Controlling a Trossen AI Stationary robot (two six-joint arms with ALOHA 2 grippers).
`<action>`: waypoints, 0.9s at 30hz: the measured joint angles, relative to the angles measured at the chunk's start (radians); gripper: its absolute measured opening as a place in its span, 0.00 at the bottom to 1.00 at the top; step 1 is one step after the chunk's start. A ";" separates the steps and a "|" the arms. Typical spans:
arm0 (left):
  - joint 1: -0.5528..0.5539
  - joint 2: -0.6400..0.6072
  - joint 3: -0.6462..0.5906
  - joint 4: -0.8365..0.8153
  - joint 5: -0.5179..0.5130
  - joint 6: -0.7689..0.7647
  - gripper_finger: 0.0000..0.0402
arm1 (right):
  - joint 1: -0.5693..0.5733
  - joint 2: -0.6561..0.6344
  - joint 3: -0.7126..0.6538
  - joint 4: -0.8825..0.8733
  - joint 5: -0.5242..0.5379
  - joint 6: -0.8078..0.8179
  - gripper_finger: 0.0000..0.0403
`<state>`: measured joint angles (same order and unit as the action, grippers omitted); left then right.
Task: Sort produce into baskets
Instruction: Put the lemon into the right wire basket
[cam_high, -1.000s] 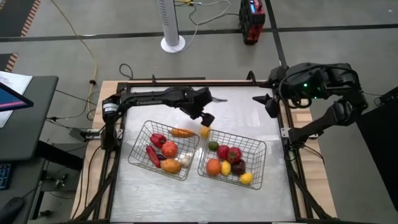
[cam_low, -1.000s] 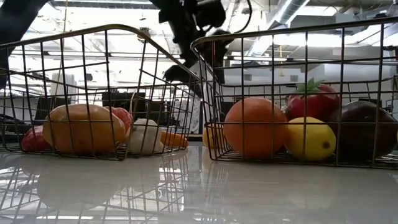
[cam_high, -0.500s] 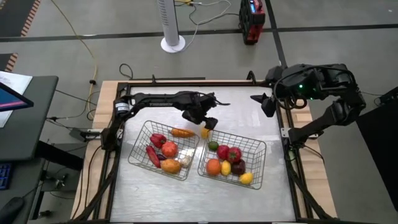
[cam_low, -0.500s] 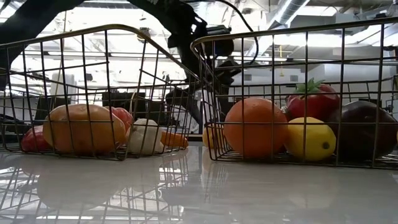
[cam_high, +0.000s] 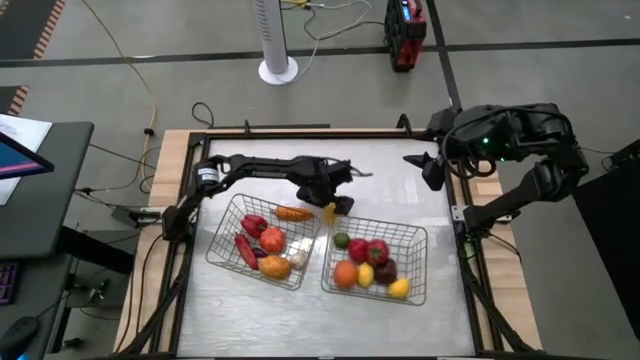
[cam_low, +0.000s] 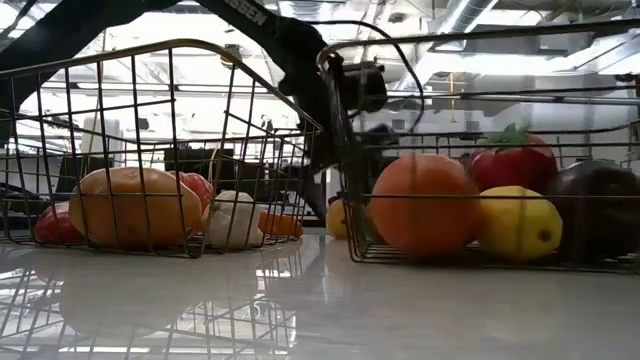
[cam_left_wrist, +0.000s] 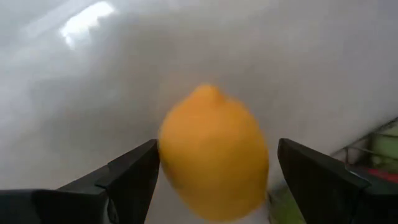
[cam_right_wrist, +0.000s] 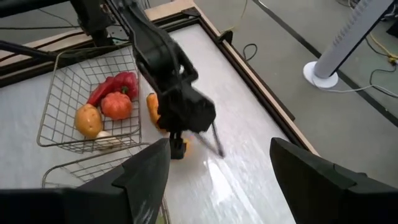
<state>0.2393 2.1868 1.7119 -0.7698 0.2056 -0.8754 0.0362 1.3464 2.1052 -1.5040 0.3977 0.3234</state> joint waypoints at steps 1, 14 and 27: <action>-0.005 0.010 0.000 -0.001 0.003 0.007 0.77 | 0.005 0.000 0.000 0.000 0.000 0.000 0.75; -0.020 0.019 0.008 -0.042 -0.085 0.059 0.60 | 0.036 -0.001 0.000 0.000 0.006 -0.002 0.75; 0.001 -0.132 0.064 -0.084 0.012 0.307 0.57 | 0.035 -0.005 0.000 -0.002 0.016 0.001 0.75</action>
<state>0.2402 2.0546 1.7763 -0.8537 0.2174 -0.5688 0.0709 1.3413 2.1052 -1.5063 0.4136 0.3246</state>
